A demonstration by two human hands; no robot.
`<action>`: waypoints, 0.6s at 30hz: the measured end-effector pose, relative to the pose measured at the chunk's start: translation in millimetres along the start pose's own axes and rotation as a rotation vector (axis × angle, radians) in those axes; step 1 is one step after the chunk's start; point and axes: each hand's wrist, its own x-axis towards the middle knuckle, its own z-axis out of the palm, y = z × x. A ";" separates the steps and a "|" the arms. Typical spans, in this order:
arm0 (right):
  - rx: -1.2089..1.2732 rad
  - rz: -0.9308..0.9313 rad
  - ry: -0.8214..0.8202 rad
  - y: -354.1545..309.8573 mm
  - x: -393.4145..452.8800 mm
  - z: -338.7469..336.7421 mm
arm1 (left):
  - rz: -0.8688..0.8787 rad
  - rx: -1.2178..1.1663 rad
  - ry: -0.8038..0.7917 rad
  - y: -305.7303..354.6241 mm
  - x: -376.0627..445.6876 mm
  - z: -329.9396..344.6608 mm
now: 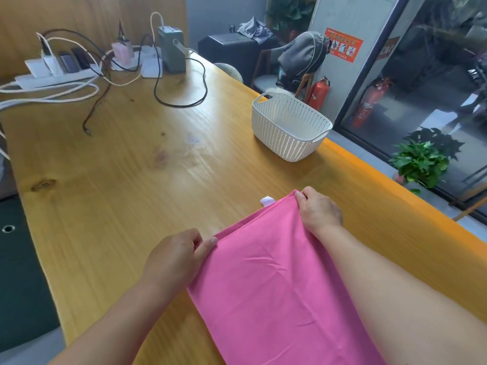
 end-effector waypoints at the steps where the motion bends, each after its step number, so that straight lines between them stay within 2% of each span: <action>1: -0.005 -0.002 0.003 -0.3 0.9 0.0 | 0.011 -0.013 0.039 -3.8 -0.6 1.4; 7: -0.053 -0.019 0.028 -3.3 1.1 2.2 | 0.205 -0.237 0.186 -20.8 -10.8 -0.2; 9: -0.069 -0.033 0.037 -3.5 0.5 3.2 | 0.235 -0.237 0.132 -27.4 -14.1 -7.3; 12: -0.063 -0.044 0.042 -2.7 -0.2 4.0 | 0.252 -0.109 -0.004 -37.1 -17.7 -13.2; 18: -0.049 -0.041 0.055 -1.8 -0.3 4.6 | 0.174 -0.071 -0.114 -34.8 -15.5 -19.4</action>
